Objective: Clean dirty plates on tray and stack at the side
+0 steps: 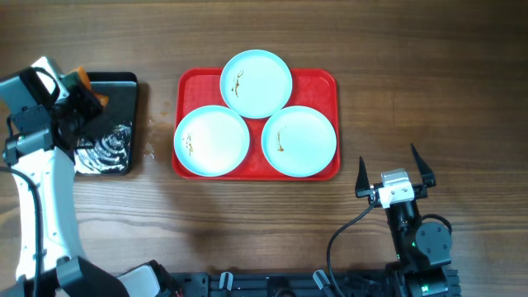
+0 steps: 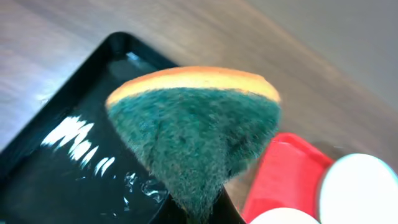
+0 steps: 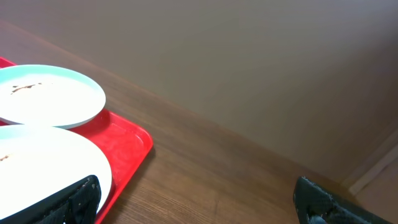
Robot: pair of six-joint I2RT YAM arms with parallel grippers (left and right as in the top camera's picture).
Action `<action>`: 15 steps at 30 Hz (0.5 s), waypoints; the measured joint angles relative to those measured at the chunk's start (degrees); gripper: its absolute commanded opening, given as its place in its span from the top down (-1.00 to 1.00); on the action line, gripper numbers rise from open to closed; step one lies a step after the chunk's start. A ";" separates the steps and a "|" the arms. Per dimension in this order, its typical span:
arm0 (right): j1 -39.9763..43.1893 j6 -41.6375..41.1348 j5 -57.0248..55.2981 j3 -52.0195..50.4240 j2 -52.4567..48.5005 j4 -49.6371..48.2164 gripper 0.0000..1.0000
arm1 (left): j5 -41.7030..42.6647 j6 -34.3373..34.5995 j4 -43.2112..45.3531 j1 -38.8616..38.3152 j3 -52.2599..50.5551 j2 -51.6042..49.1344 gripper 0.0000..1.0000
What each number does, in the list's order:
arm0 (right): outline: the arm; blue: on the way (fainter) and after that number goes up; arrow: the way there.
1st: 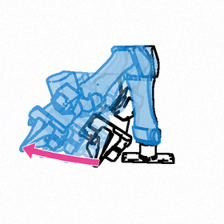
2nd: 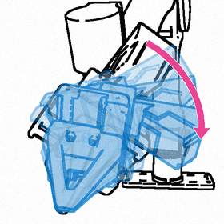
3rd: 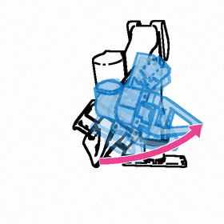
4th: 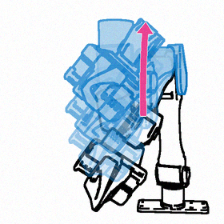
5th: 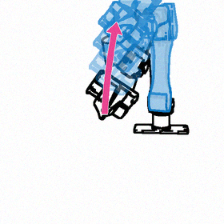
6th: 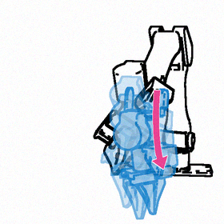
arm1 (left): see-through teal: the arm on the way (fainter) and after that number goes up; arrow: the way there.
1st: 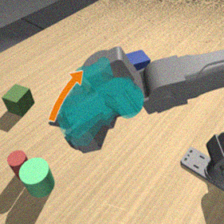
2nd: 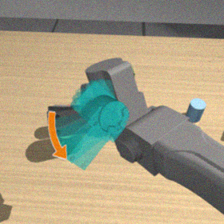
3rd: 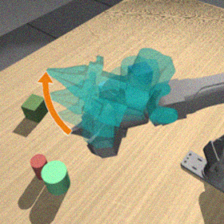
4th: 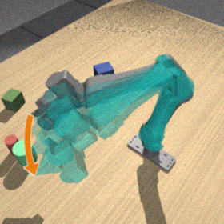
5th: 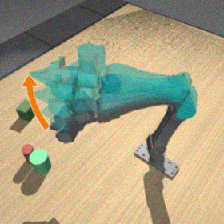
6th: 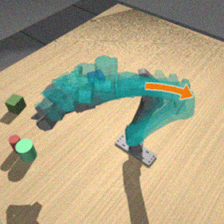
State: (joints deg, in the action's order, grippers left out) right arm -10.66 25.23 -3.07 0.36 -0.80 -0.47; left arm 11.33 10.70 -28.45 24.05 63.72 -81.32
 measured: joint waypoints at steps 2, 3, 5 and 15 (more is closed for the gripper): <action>0.00 0.00 -0.02 0.00 0.00 0.02 -0.99 | -2.21 -0.37 0.72 0.02 -0.83 -2.47 0.92; 0.00 0.00 0.00 0.00 0.00 0.00 -0.99 | -3.02 -0.57 1.18 0.02 -1.40 -4.85 0.92; 0.00 0.00 0.00 0.00 0.00 0.02 -0.99 | -3.89 -0.61 1.27 0.02 -2.56 -8.92 0.92; 0.00 0.02 0.00 0.00 0.00 0.00 -1.00 | 5.79 -0.81 1.95 0.02 -2.56 6.62 0.92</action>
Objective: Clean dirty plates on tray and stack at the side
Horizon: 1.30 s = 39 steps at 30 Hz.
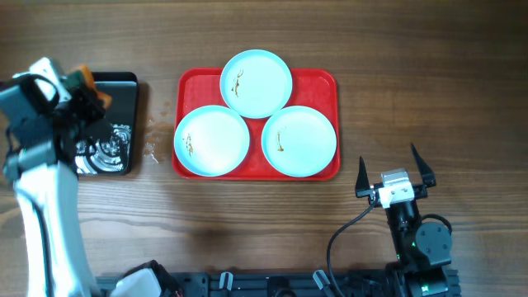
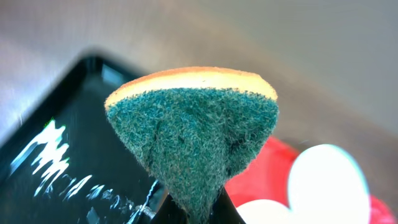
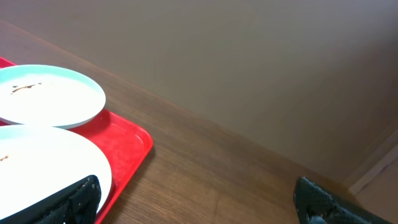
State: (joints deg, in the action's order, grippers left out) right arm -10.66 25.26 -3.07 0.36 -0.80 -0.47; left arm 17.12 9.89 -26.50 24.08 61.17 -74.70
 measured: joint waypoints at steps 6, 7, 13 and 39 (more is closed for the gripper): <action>0.00 0.00 0.00 0.00 0.00 0.00 -0.99 | -4.55 0.00 -1.14 -0.02 1.42 10.51 0.92; 0.00 -0.02 0.00 0.00 0.00 0.00 -1.00 | -6.56 0.02 -1.14 -0.02 1.33 8.87 0.92; 0.00 0.00 -0.02 0.00 0.00 0.02 -0.99 | -10.88 0.00 -3.17 0.00 -2.23 -9.14 0.92; 0.00 0.00 0.00 0.00 0.00 0.02 -0.99 | -1.09 5.38 -12.59 0.00 0.39 -1.33 0.92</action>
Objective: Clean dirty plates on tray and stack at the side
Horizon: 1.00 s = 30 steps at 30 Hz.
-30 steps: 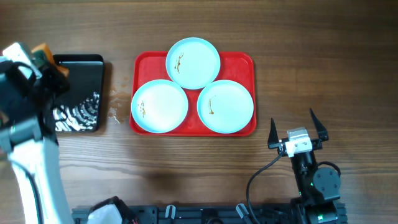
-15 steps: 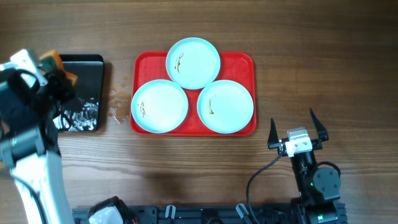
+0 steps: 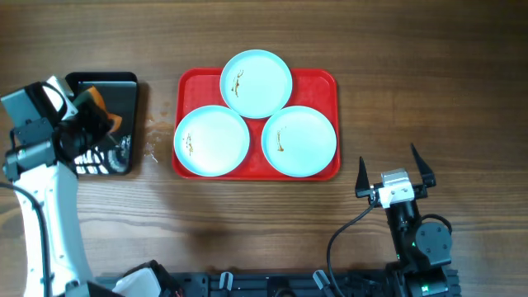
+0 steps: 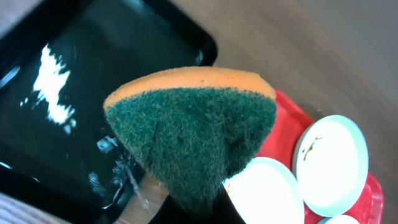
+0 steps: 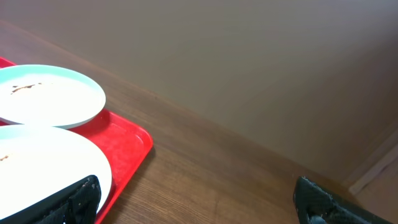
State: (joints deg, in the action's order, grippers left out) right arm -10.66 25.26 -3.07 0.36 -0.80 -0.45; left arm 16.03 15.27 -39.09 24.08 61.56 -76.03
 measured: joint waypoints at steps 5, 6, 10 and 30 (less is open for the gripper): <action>0.00 -0.02 0.00 0.00 0.00 -0.02 -1.00 | 0.04 0.81 0.04 0.00 0.00 -0.92 0.92; 0.00 -0.02 0.07 0.00 0.00 0.00 -0.99 | 0.04 0.96 0.02 0.00 0.00 -0.92 0.92; 0.22 -0.04 16.57 0.00 0.00 -1.49 -0.99 | 0.20 1.01 0.04 0.00 0.00 -0.92 0.92; 0.22 -38.86 59.41 0.07 -0.02 -46.01 -0.99 | 0.39 1.40 0.09 0.00 0.00 -0.92 0.92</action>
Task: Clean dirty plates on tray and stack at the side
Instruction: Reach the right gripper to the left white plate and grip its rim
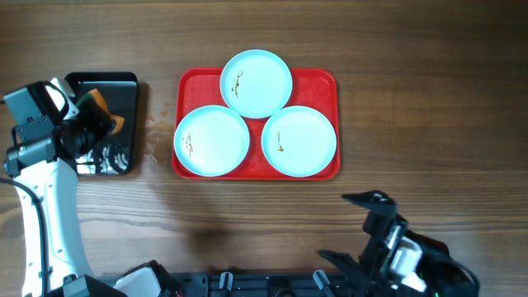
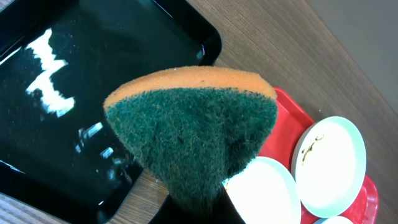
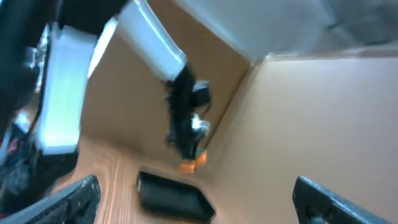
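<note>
Three pale blue plates with brown smears lie on the red tray (image 1: 326, 82): one at the back (image 1: 256, 82), one front left (image 1: 212, 142), one front right (image 1: 299, 140). My left gripper (image 1: 96, 115) is shut on a green and orange sponge (image 2: 193, 137), which hangs over the right edge of the black wet tray (image 1: 115, 87). The left wrist view shows the front left plate (image 2: 264, 193) just right of the sponge. My right gripper (image 1: 332, 225) is open, low at the front right and turned toward the left. Nothing is between its fingers (image 3: 81, 196).
The black tray (image 2: 56, 81) holds a film of water and foam. Bare wooden table lies between the two trays and right of the red tray. The right wrist view is blurred; it looks across the table at the left arm (image 3: 183, 112).
My right arm has swung from its upright rest, fingers pointing away, to lie low and point left. The left gripper with the sponge has barely shifted over the black tray's right edge.
My left gripper held the sponge over the back of the black tray at first, then over its middle, then by its right edge, where it stays. My right gripper stood still and open at the front right through those moments and has now turned to the left.
</note>
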Robot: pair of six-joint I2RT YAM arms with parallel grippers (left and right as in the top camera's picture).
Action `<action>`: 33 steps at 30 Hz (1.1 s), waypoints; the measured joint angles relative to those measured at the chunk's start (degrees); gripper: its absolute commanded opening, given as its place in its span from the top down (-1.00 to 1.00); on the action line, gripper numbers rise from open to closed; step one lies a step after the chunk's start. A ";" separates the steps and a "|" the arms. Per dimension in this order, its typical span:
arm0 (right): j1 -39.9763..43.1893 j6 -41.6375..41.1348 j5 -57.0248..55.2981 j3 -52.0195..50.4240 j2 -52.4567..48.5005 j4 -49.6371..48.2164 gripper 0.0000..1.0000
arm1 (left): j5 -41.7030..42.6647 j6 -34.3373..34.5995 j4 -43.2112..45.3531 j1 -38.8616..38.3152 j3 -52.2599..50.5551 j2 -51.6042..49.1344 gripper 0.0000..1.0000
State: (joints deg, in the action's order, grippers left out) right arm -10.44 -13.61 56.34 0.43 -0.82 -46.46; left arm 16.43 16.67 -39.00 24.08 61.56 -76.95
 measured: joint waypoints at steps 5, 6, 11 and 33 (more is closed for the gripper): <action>-0.02 -14.36 -4.61 0.24 0.04 -6.93 -1.00 | 0.00 0.00 -0.02 0.00 0.00 0.00 0.92; -0.02 -16.26 -5.68 0.24 0.04 -6.71 -0.99 | 0.00 0.00 -0.02 0.00 0.00 0.00 0.92; 0.00 -24.83 -12.96 0.26 -0.66 -3.91 -0.99 | 0.00 0.00 0.20 0.00 0.00 0.00 0.92; -14.14 -5.05 -25.29 43.60 -43.12 35.45 -0.99 | 0.00 0.00 0.35 0.00 0.00 0.00 0.92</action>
State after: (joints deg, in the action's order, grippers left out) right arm -24.58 -18.65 31.05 44.03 -43.94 -11.00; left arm 16.43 16.67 -38.65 24.08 61.56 -76.95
